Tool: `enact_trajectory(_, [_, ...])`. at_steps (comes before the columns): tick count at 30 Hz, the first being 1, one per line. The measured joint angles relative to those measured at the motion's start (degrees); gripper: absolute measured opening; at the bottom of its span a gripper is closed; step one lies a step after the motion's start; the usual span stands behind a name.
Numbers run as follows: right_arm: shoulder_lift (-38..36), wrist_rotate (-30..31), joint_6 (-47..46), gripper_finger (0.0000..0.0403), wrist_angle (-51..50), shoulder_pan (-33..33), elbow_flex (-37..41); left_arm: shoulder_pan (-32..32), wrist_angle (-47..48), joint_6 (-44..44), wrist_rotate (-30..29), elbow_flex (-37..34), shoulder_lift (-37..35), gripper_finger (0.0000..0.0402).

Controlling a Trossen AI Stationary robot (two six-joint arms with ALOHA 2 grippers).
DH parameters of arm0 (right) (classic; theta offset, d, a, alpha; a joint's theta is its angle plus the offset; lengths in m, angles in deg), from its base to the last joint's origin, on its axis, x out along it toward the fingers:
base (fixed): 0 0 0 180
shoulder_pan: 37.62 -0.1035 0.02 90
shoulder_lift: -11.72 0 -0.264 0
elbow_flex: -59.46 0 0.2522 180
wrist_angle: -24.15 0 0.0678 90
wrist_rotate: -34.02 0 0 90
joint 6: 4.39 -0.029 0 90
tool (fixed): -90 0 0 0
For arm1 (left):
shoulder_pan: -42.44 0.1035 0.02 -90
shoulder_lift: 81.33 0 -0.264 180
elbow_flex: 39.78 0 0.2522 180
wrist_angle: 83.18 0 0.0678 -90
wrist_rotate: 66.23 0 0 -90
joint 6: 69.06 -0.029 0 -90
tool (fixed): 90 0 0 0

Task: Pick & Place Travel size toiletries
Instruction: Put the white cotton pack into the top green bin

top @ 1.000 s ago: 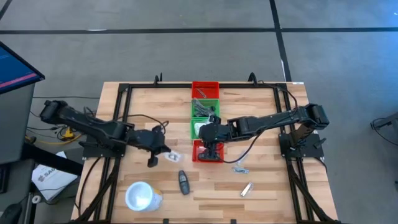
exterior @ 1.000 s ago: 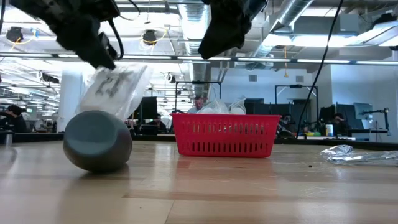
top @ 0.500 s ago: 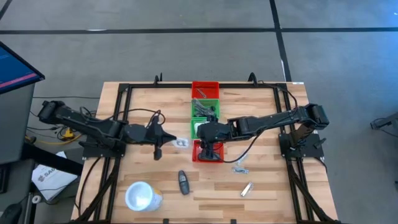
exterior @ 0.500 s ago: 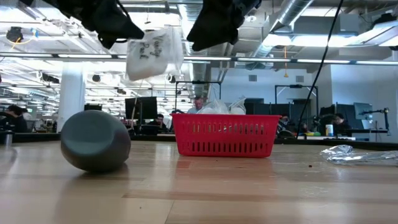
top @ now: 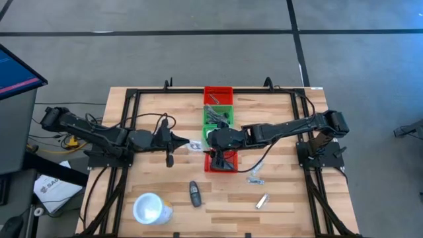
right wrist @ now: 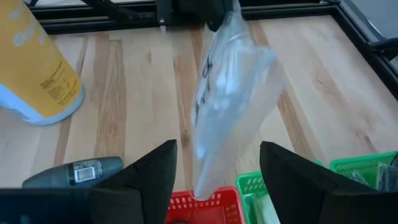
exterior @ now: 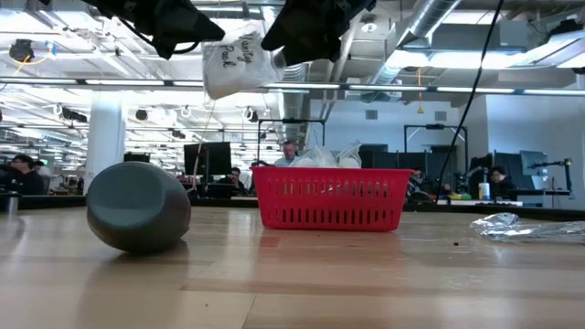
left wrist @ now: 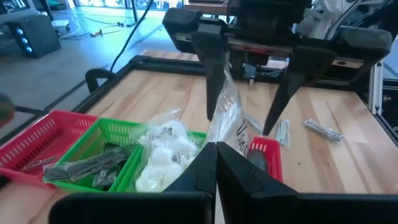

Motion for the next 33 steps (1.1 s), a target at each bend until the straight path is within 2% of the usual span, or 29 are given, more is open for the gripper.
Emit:
enact_trajectory(3, [0.0, 0.0, 0.0, 0.0208, 0.8, 0.6, 0.0, 0.0, -0.1, -0.1, 0.0, 0.0, 0.0, 0.0000])
enact_trajectory(6, [0.0, 0.0, 0.0, 0.0177, 1.9, 1.0, 0.0, 0.0, -0.3, -0.1, 0.0, 0.0, 0.0, 0.0000])
enact_trajectory(9, [0.0, 0.0, 0.0, 0.0122, 2.0, 1.4, 0.0, 0.0, -0.7, -0.2, 0.0, 0.0, 0.0, 0.0000])
enact_trajectory(13, [0.0, -1.0, 0.3, 0.0026, 1.5, 1.5, 0.0, 0.0, -0.8, -0.2, -0.5, 0.0, 0.0, 0.0000])
enact_trajectory(14, [0.0, -1.0, 0.6, 0.0013, 1.5, 1.5, 0.0, 0.0, -0.8, -0.2, -0.6, 0.0, 0.0, 0.0000])
enact_trajectory(30, [0.0, -1.0, 1.7, 0.0001, 0.8, 1.2, 0.0, 0.0, -0.7, -1.5, -0.9, 0.0, 0.0, 0.0000])
enact_trajectory(33, [0.0, -1.0, 1.6, 0.0001, -0.2, 1.3, 0.0, 0.0, -0.7, -1.5, -2.5, 0.0, 0.0, 0.0009])
